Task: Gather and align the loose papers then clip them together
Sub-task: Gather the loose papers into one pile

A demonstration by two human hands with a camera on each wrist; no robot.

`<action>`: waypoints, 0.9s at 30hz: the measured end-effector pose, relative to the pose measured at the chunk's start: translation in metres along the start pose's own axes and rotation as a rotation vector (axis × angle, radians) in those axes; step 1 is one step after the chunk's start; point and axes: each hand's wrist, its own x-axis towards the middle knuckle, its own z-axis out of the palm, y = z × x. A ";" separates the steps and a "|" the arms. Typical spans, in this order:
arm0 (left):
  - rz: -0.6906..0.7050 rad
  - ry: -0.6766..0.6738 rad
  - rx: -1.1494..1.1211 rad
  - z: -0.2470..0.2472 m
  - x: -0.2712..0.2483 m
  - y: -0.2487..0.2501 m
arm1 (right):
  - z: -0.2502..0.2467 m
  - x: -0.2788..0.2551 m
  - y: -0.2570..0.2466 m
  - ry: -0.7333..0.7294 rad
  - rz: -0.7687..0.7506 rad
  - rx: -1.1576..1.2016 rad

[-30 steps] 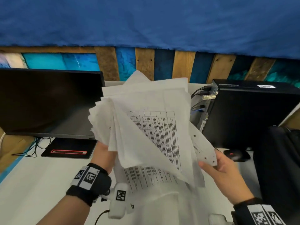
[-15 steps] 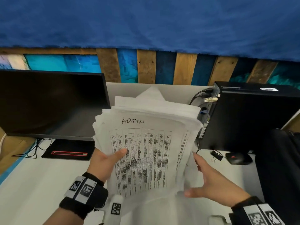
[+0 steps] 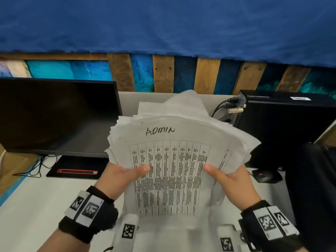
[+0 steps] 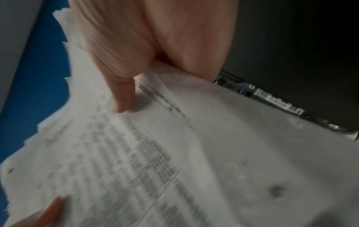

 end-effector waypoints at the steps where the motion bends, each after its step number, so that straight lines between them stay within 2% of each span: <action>1: 0.019 0.025 0.011 0.004 -0.003 -0.002 | 0.003 -0.002 0.001 0.014 -0.021 0.005; 6: 0.098 0.020 -0.019 0.019 -0.017 -0.017 | 0.006 -0.013 0.010 -0.001 -0.007 0.001; 12: 0.130 0.142 -0.007 0.023 -0.017 -0.020 | -0.002 -0.015 0.034 0.003 0.115 0.000; 15: 0.153 0.134 -0.018 0.024 -0.011 -0.005 | -0.003 -0.013 0.024 0.035 0.066 -0.019; 18: 0.199 0.083 -0.092 0.015 -0.005 0.001 | -0.010 -0.013 0.012 0.097 -0.047 0.034; 21: 0.188 0.083 -0.071 0.013 -0.004 0.001 | -0.011 -0.012 0.015 0.097 -0.035 0.123; 23: 0.175 0.100 -0.014 0.021 -0.003 0.003 | 0.000 -0.012 0.013 0.049 -0.013 0.092; 27: 0.223 0.140 -0.028 0.032 -0.001 0.017 | 0.005 -0.007 -0.007 0.082 -0.087 0.104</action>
